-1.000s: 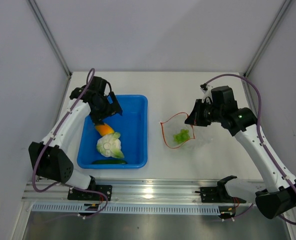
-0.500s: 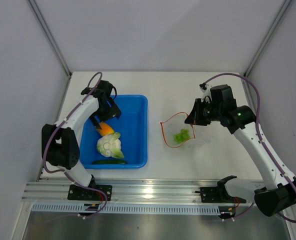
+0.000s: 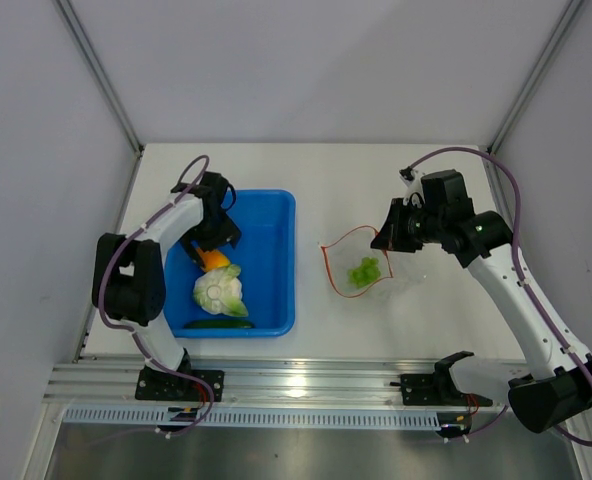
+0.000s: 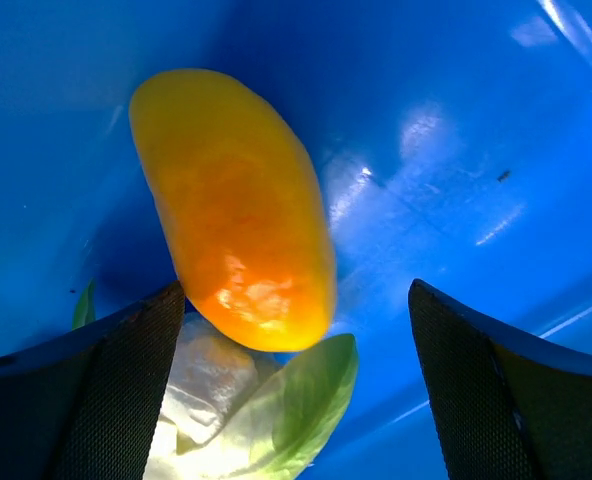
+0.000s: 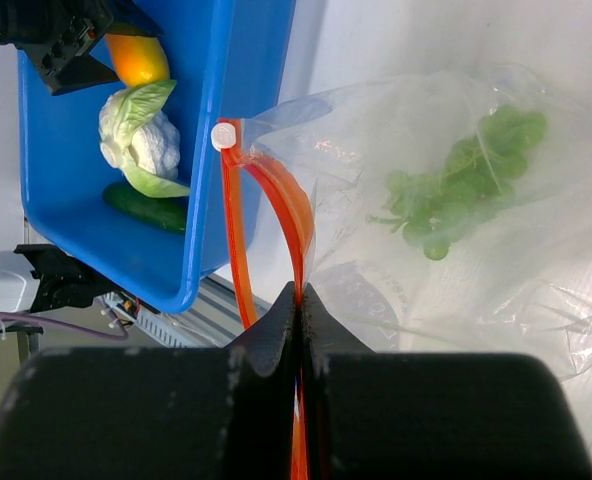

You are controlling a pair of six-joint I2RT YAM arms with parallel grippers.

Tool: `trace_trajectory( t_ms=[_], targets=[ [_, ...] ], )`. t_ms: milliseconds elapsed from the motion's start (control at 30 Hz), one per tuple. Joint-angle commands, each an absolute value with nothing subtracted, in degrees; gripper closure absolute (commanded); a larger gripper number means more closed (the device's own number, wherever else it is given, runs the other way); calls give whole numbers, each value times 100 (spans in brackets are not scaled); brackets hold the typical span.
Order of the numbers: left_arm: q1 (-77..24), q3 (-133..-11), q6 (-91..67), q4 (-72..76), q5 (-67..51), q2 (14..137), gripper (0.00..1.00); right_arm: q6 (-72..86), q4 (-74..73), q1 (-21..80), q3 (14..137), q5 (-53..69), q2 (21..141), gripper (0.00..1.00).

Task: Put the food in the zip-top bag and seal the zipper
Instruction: Pick up the fake fruit from the bin.

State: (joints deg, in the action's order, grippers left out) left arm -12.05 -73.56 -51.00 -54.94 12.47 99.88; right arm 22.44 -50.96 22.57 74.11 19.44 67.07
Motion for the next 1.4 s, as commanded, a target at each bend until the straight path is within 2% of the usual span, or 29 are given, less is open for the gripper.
trace_trajectory(
  t_ms=[0, 367, 633, 733, 767, 833, 867, 1133, 1367],
  targets=[
    [-1116, -7207, -5247, -5265, 1450, 9976, 7, 2206, -5150, 2224, 7620, 1969, 6697, 100],
    [-1072, -7110, -5142, -5124, 1485, 10186, 14, 2197, -5133, 2188, 7594, 1951, 6741, 100],
    [-1072, -6970, -5001, -4922, 1354, 10081, 28, 2215, -5106, 2171, 7559, 1934, 6715, 100],
    [-1072, -6900, -4913, -4869, 1240, 10072, 40, 2215, -5089, 2171, 7532, 1925, 6680, 100],
    [-1072, -6882, -4904, -4869, 1213, 10046, 48, 2215, -5089, 2171, 7524, 1925, 6680, 100],
    [-1072, -6847, -4878, -4817, 1152, 9950, 57, 2215, -5089, 2162, 7506, 1925, 6662, 100],
    [-1072, -6838, -4869, -4799, 1099, 9897, 66, 2215, -5080, 2171, 7506, 1925, 6645, 100],
    [-1072, -6803, -4536, -4685, 625, 8966, 98, 2197, -5001, 2171, 7514, 1969, 6601, 100],
    [-1081, -6584, -4123, -4229, -499, 7701, 99, 2215, -4896, 2162, 7462, 2012, 6574, 100]
  ],
)
